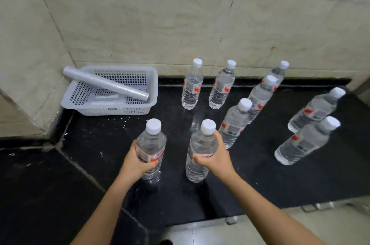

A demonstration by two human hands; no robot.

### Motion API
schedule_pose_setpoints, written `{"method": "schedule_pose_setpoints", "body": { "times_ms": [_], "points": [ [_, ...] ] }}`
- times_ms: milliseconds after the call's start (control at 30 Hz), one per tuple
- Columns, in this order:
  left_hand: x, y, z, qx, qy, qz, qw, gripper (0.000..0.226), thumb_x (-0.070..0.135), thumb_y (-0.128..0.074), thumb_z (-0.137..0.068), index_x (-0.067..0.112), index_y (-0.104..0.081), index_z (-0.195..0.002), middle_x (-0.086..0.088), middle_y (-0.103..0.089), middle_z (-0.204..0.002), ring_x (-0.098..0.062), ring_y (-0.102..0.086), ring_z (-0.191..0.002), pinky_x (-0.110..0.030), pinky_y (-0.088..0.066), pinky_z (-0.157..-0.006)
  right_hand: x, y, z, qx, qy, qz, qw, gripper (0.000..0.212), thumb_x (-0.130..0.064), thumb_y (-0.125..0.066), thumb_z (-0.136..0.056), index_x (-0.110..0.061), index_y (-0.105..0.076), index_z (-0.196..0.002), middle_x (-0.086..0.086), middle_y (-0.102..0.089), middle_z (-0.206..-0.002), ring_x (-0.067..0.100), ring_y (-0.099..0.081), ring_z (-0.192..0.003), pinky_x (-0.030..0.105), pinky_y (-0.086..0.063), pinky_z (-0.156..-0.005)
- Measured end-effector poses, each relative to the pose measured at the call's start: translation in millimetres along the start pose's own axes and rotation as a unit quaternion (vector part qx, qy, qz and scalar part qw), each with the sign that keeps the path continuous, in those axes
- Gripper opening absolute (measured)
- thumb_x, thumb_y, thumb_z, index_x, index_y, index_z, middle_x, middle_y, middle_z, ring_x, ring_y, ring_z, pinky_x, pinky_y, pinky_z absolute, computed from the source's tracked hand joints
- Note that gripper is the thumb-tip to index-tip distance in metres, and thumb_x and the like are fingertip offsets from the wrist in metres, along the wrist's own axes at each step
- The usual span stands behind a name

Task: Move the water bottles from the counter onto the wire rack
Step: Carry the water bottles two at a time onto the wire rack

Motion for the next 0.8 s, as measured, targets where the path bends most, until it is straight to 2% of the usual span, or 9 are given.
{"method": "schedule_pose_setpoints", "body": {
  "times_ms": [67, 167, 267, 333, 400, 567, 633, 700, 800],
  "points": [
    [4, -11, 8, 0.017, -0.001, -0.005, 1.000, 0.070, 0.007, -0.077, -0.043, 0.028, -0.045, -0.102, 0.004, -0.062, -0.096, -0.018, -0.060, -0.091, -0.034, -0.044, -0.086, 10, 19, 16, 0.003, -0.014, -0.004, 1.000, 0.073, -0.024, -0.075, -0.050, -0.054, -0.037, -0.105, -0.026, -0.055, -0.106, -0.013, -0.054, -0.095, 0.000, -0.042, -0.075],
    [12, -38, 26, 0.018, -0.014, -0.014, 1.000, 0.058, 0.010, -0.075, -0.045, 0.026, -0.049, -0.095, -0.007, -0.064, -0.096, -0.028, -0.062, -0.091, -0.036, -0.048, -0.082, 27, 55, 40, 0.021, -0.030, -0.024, 0.999, 0.078, -0.034, -0.074, -0.042, -0.049, -0.039, -0.110, -0.021, -0.057, -0.108, 0.000, -0.057, -0.103, 0.016, -0.046, -0.086],
    [24, -89, 57, -0.026, -0.030, -0.036, 0.999, 0.055, 0.016, -0.077, -0.042, 0.029, -0.049, -0.088, -0.001, -0.064, -0.091, -0.020, -0.062, -0.085, -0.029, -0.047, -0.074, 46, 99, 73, 0.045, -0.042, -0.025, 0.998, 0.073, -0.038, -0.072, -0.040, -0.048, -0.041, -0.105, -0.021, -0.058, -0.106, 0.002, -0.058, -0.100, 0.024, -0.046, -0.088],
    [32, -133, 83, -0.066, -0.050, -0.045, 0.996, 0.061, 0.031, -0.070, -0.033, 0.031, -0.049, -0.090, 0.006, -0.064, -0.091, -0.002, -0.063, -0.077, -0.017, -0.049, -0.070, 59, 135, 100, 0.060, -0.043, -0.018, 0.997, 0.071, -0.039, -0.070, -0.039, -0.049, -0.040, -0.102, -0.021, -0.057, -0.103, -0.003, -0.057, -0.095, 0.017, -0.046, -0.081],
    [37, -183, 108, -0.102, -0.070, -0.037, 0.992, 0.063, 0.034, -0.068, -0.033, 0.033, -0.050, -0.093, 0.008, -0.065, -0.094, 0.009, -0.063, -0.074, -0.009, -0.049, -0.068, 71, 175, 131, 0.078, -0.046, -0.015, 0.996, 0.068, -0.039, -0.069, -0.040, -0.050, -0.039, -0.100, -0.023, -0.056, -0.100, -0.008, -0.057, -0.089, 0.008, -0.043, -0.072],
    [36, -310, 165, -0.180, -0.081, -0.015, 0.980, 0.065, 0.030, -0.070, -0.031, 0.025, -0.052, -0.093, 0.002, -0.065, -0.095, 0.008, -0.063, -0.071, -0.007, -0.050, -0.068, 105, 287, 214, 0.159, -0.041, -0.013, 0.986, 0.065, -0.023, -0.072, -0.045, -0.043, -0.041, -0.098, -0.021, -0.054, -0.101, -0.017, -0.056, -0.083, 0.000, -0.042, -0.070],
    [31, -354, 188, -0.193, -0.080, -0.005, 0.978, 0.064, 0.032, -0.070, -0.029, 0.025, -0.051, -0.090, 0.003, -0.064, -0.090, 0.001, -0.063, -0.070, -0.006, -0.049, -0.064, 124, 330, 247, 0.202, -0.051, -0.022, 0.978, 0.066, -0.023, -0.072, -0.045, -0.047, -0.040, -0.097, -0.021, -0.054, -0.100, -0.004, -0.061, -0.085, 0.008, -0.045, -0.074],
    [27, -393, 211, -0.212, -0.074, -0.007, 0.974, 0.064, 0.034, -0.069, -0.028, 0.024, -0.050, -0.088, 0.004, -0.063, -0.088, -0.006, -0.060, -0.074, -0.007, -0.049, -0.061, 141, 368, 279, 0.248, -0.065, -0.027, 0.966, 0.069, -0.028, -0.073, -0.043, -0.056, -0.039, -0.096, -0.021, -0.057, -0.101, 0.016, -0.065, -0.085, 0.025, -0.051, -0.078],
    [28, -440, 234, -0.249, -0.076, -0.026, 0.965, 0.074, 0.034, -0.071, -0.030, 0.016, -0.053, -0.100, -0.003, -0.065, -0.091, -0.018, -0.061, -0.082, -0.016, -0.051, -0.067, 157, 415, 323, 0.306, -0.073, -0.028, 0.949, 0.070, -0.023, -0.075, -0.047, -0.059, -0.038, -0.094, -0.026, -0.056, -0.099, 0.023, -0.067, -0.086, 0.035, -0.051, -0.080]
  ]
}}
Point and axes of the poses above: each hand's wrist, its own z-axis away from the middle knuckle, its own y-axis out of the back of the hand, x = y × z, the point moved 8 cm from there along -z, towards the middle knuckle
